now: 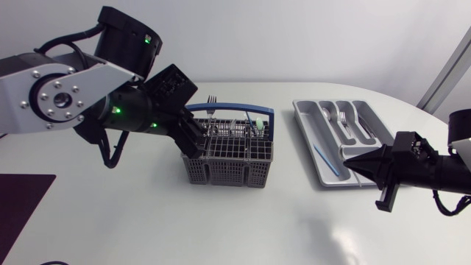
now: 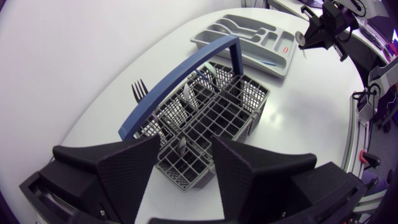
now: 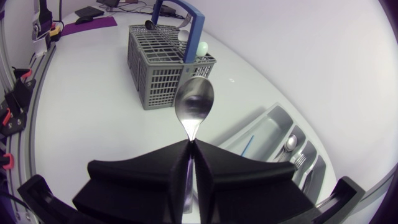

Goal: Unload the cutlery basket into the drawer organizer.

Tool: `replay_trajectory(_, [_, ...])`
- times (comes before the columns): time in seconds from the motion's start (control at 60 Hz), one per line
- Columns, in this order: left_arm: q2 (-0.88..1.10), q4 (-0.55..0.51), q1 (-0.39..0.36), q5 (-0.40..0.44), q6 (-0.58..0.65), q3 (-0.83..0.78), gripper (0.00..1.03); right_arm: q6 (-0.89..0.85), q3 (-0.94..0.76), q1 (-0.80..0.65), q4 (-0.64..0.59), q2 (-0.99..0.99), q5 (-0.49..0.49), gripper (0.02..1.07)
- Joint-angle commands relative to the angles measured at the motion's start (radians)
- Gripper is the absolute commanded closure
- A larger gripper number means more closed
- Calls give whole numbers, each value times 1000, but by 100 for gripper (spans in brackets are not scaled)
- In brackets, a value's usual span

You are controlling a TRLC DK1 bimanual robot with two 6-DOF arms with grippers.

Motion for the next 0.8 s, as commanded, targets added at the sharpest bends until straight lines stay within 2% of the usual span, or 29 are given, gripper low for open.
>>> replay_trajectory(0.0, [26,-7,10,3,22,-31,29,-138,56,-48,-20,67,-24,94])
replay_trajectory(0.417, [37,-7,8,-4,20,-34,29,-556,314,-232,-147,440,-4,94])
replay_trajectory(0.683, [52,-8,-4,-14,14,-24,29,-733,415,-253,-136,602,99,94])
replay_trajectory(0.783, [55,-11,-12,-23,14,-20,29,-741,435,-246,-106,627,139,94])
